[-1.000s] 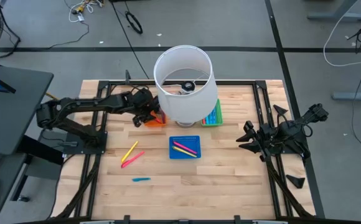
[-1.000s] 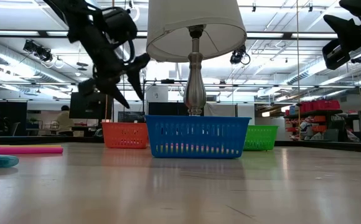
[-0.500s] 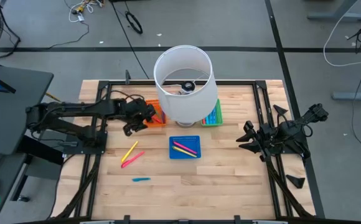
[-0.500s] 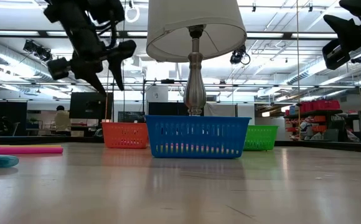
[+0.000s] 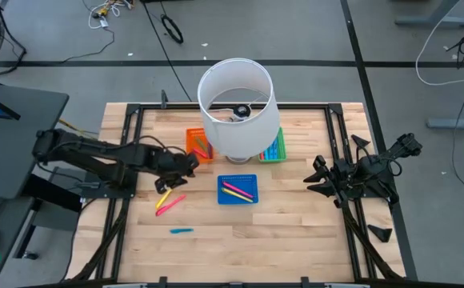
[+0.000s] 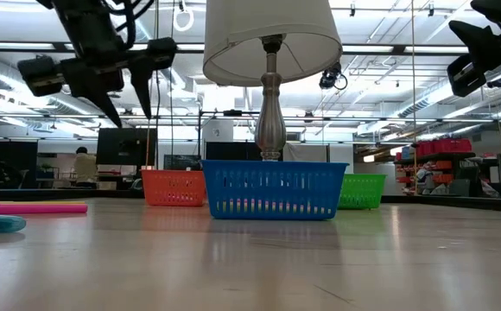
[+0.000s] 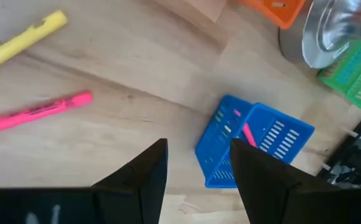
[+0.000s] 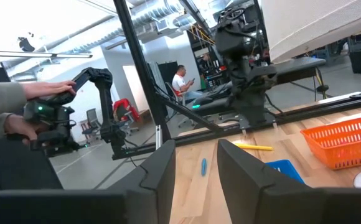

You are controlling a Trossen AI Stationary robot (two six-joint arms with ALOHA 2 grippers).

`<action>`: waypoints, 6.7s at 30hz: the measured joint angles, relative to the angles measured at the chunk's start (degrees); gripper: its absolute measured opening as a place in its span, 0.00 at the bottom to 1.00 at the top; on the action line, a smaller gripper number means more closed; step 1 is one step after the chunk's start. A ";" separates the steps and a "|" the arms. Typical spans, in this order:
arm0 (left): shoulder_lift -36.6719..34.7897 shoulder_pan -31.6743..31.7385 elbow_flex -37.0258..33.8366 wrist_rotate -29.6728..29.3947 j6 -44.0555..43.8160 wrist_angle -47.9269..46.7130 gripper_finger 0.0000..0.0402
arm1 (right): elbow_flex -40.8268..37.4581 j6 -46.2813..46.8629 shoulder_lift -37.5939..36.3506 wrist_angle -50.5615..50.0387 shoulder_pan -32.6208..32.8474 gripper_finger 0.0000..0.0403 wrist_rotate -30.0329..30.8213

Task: Pick & Place Markers
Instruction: Put the blue small highlighter pen into the orange bin

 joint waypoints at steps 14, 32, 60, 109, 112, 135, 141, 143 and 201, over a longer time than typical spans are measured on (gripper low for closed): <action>0.07 -9.66 0.00 0.63 15.02 -0.43 0.45 | 0.00 0.00 0.01 0.00 0.00 0.29 0.01; 0.39 -12.58 0.00 20.94 80.86 -1.30 0.45 | 0.00 0.00 0.01 0.00 0.00 0.29 0.01; 25.74 -24.42 8.37 12.41 84.52 -2.36 0.45 | 0.00 0.00 0.00 -0.02 -0.01 0.29 0.01; 26.88 -17.41 9.99 7.97 108.38 -8.24 0.10 | 0.01 0.00 0.01 -0.01 -0.01 0.29 0.01; 26.01 -14.64 10.05 7.92 116.68 -11.32 0.10 | 0.02 0.00 0.01 -0.04 0.00 0.29 0.01; 22.64 -6.80 9.60 -18.32 184.81 -12.14 0.10 | 0.02 0.00 -0.01 0.02 0.00 0.29 0.01; 15.73 -2.69 6.52 -18.61 191.54 -3.93 0.10 | 0.02 0.00 0.01 -0.07 -0.01 0.29 0.01; 13.28 -1.11 4.81 -18.55 194.65 -0.84 0.10 | 0.02 0.00 -0.02 -0.09 0.00 0.29 0.01; 10.10 31.52 -16.74 5.52 226.21 37.32 0.21 | 0.02 0.00 -0.01 -0.02 0.00 0.29 -0.01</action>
